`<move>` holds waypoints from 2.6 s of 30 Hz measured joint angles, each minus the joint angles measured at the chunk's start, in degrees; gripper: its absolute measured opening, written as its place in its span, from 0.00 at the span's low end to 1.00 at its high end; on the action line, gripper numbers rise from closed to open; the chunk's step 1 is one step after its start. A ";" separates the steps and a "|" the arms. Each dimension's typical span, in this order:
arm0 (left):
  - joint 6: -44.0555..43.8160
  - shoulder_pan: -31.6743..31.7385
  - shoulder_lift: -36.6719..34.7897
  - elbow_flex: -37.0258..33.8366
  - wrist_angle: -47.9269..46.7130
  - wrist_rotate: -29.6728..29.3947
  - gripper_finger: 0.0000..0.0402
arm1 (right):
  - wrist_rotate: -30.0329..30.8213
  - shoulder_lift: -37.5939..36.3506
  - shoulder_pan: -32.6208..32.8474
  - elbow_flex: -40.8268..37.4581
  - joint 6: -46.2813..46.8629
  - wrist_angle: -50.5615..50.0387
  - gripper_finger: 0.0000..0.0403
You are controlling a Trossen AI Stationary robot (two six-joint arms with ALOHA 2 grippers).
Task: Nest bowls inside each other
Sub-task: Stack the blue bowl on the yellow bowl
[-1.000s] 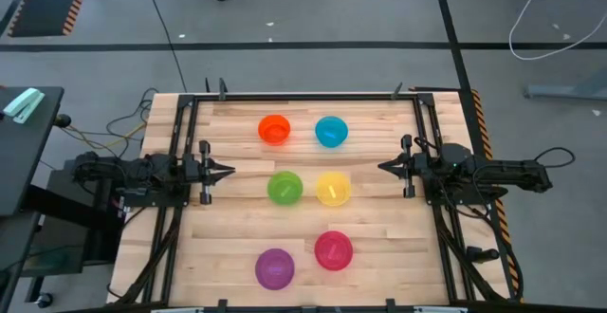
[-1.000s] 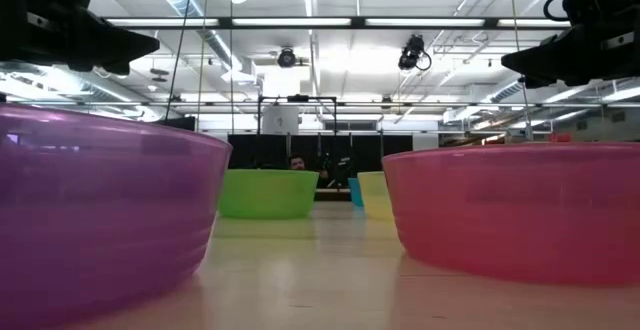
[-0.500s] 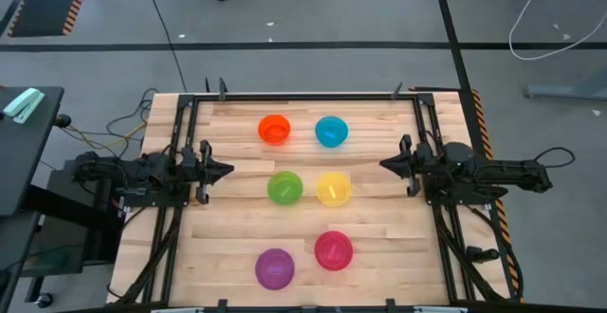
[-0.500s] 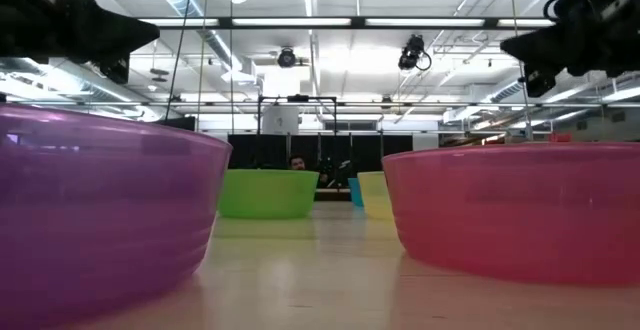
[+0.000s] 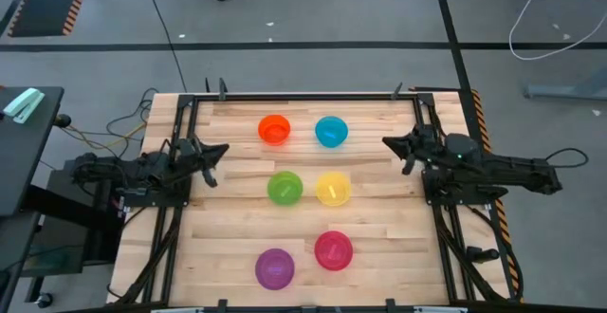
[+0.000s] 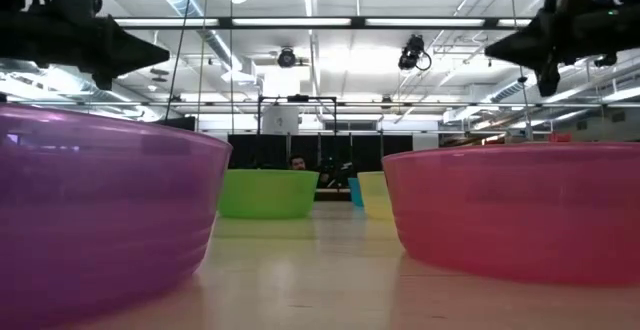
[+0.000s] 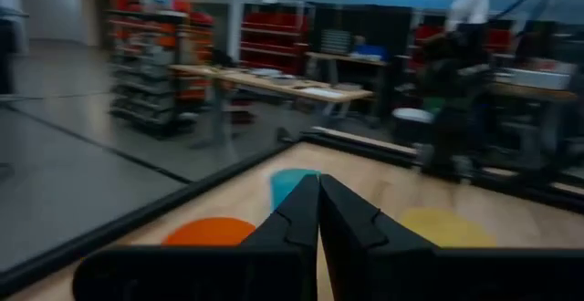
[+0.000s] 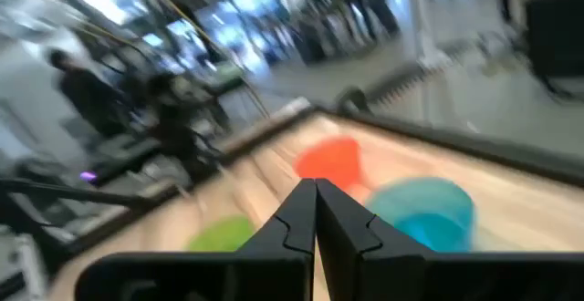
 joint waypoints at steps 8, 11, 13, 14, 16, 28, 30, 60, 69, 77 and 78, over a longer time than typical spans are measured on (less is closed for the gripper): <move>-2.94 7.00 0.02 5.95 -7.49 -0.12 0.10 | 0.06 24.07 -6.61 16.12 -2.15 -7.90 0.12; -6.42 9.34 0.07 7.93 -13.17 0.33 0.11 | 0.07 34.08 -9.86 23.30 -3.89 -11.16 0.19; -8.63 10.69 0.54 8.96 -16.32 0.78 0.12 | -0.15 40.30 -12.03 27.89 -5.03 -13.02 0.24; -9.48 11.29 0.90 9.18 -17.39 1.16 0.13 | -0.51 43.44 -13.15 30.49 -5.52 -13.92 0.27; -11.31 12.32 2.22 9.20 -18.49 2.61 0.13 | -2.04 49.26 -15.50 35.83 -5.84 -16.80 0.32; -13.32 15.29 15.21 9.20 -18.00 7.81 0.18 | -12.25 78.40 -21.43 60.23 -3.53 -38.45 0.36; -13.27 15.43 16.79 9.20 -17.80 7.83 0.18 | -12.27 81.55 -21.43 61.93 -3.54 -39.79 0.36; -13.24 15.43 22.56 9.16 -17.43 7.83 0.20 | -12.44 100.69 -25.14 63.01 -3.68 -39.22 0.34; -13.56 15.41 22.56 9.16 -18.06 7.83 0.17 | -12.47 100.57 -25.14 62.98 -1.22 -37.99 0.15; -13.71 15.43 22.56 9.12 -20.06 7.82 0.17 | -12.99 100.41 -25.14 63.05 -0.34 -37.60 0.04; -13.71 15.43 22.56 9.12 -20.18 7.81 0.18 | -12.98 100.41 -25.14 63.05 -0.37 -37.62 0.04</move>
